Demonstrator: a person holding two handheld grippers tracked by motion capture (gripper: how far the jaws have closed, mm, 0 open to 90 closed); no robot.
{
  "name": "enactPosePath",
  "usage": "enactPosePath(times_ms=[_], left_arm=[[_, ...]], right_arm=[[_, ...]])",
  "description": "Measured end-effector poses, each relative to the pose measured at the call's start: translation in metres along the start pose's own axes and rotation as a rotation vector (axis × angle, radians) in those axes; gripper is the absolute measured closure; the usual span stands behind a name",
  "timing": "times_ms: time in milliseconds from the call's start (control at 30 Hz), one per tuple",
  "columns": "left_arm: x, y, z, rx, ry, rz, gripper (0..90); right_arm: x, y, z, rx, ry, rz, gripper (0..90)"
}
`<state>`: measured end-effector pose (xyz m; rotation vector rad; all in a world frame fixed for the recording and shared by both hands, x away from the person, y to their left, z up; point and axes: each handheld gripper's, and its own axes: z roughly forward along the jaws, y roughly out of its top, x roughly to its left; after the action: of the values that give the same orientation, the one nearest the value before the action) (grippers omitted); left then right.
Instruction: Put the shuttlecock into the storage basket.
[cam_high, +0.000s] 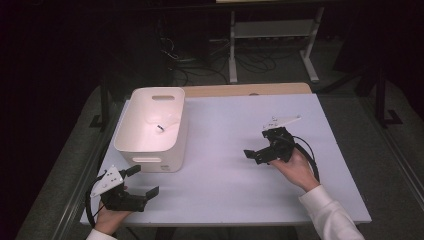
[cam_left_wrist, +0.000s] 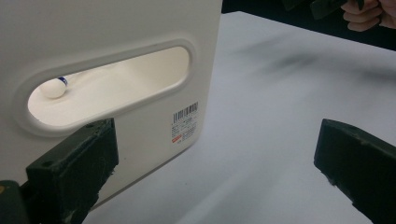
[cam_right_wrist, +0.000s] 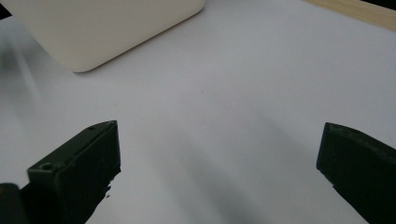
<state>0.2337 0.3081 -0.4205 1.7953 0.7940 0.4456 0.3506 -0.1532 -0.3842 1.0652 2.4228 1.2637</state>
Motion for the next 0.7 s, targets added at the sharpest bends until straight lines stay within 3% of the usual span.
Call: enactPosePath(times_ms=[300,567,700], left_arm=[[0.000,0.000,-0.001,0.005,-0.003,0.003,0.0],[-0.002,0.000,-0.001,0.001,-0.016,0.011,0.0],[-0.002,0.000,-0.001,0.003,-0.018,0.013,0.0]], right_arm=[[-0.006,-0.019,-0.009,-0.037,-0.028,0.006,0.0],[-0.018,-0.045,-0.029,-0.091,-0.048,0.057,0.0],[-0.024,-0.058,-0.038,-0.124,-0.068,0.058,0.0]])
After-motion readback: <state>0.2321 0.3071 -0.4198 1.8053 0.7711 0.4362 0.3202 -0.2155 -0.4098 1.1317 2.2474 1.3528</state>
